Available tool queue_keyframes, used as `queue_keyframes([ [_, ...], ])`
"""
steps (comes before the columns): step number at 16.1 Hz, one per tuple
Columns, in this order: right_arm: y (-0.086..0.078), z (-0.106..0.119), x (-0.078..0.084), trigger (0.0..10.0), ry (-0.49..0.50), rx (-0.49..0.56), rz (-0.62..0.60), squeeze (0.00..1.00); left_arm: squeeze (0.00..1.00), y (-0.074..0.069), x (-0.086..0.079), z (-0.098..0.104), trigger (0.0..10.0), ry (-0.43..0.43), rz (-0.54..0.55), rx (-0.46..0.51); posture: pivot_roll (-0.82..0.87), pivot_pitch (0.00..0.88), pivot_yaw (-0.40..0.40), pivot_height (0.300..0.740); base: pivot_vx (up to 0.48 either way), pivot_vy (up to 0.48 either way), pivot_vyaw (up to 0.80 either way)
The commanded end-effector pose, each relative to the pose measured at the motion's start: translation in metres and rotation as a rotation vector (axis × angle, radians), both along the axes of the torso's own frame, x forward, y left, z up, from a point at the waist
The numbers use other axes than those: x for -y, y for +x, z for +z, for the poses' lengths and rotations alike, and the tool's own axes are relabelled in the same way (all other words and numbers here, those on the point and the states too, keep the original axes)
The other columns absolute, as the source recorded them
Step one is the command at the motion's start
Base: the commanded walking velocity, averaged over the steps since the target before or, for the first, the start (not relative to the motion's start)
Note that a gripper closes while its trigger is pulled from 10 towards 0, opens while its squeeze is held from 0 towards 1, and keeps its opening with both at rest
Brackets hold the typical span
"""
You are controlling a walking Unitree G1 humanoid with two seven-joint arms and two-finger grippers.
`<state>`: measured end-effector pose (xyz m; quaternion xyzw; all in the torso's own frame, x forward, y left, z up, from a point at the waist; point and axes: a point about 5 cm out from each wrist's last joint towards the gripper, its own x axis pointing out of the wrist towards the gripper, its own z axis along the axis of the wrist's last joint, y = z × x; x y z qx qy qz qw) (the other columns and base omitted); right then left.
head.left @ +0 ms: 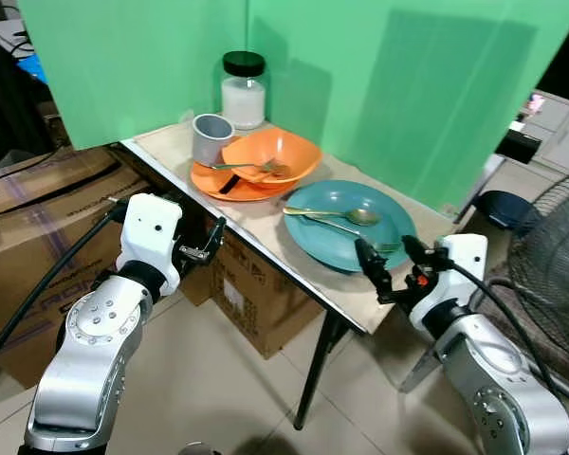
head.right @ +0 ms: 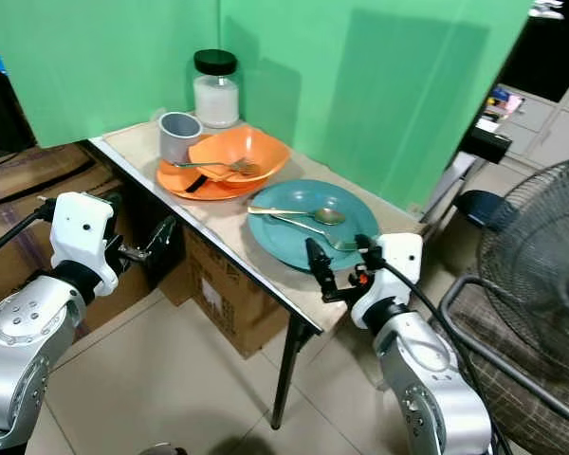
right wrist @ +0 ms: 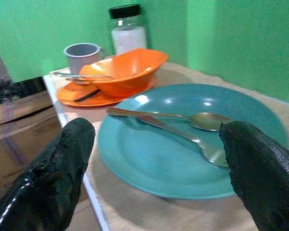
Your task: Setting the table
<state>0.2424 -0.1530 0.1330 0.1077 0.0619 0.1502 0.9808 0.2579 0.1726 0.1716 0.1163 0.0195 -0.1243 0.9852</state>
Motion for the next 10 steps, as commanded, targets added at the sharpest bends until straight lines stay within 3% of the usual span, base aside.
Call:
queue_keyframes([
  [1,0.003,-0.0003,0.0056,10.0,-0.017,-0.003,-0.029,0.0,0.0,-0.0013,0.0046,0.0052,10.0,0.001,-0.023,0.017,0.0,0.0,-0.07,0.74,0.0,0.0,0.0],
  [3,0.0039,-0.0004,0.0047,10.0,-0.022,-0.008,-0.022,0.0,0.0,0.0,0.0059,0.0062,10.0,-0.006,-0.033,0.016,0.0,0.0,-0.068,0.74,0.133,0.0,0.0],
  [6,0.0039,-0.001,0.0021,10.0,-0.034,-0.011,-0.008,0.0,0.0,0.0026,0.0067,0.0069,10.0,-0.011,-0.04,0.015,-0.01,0.0,-0.064,0.74,0.315,0.0,-0.59],
  [10,0.0047,0.0003,0.0028,10.0,-0.028,-0.007,-0.011,0.0,0.0,0.006,0.0059,0.0064,10.0,-0.018,-0.045,0.012,-0.01,0.0,-0.061,0.74,0.341,0.0,0.0],
])
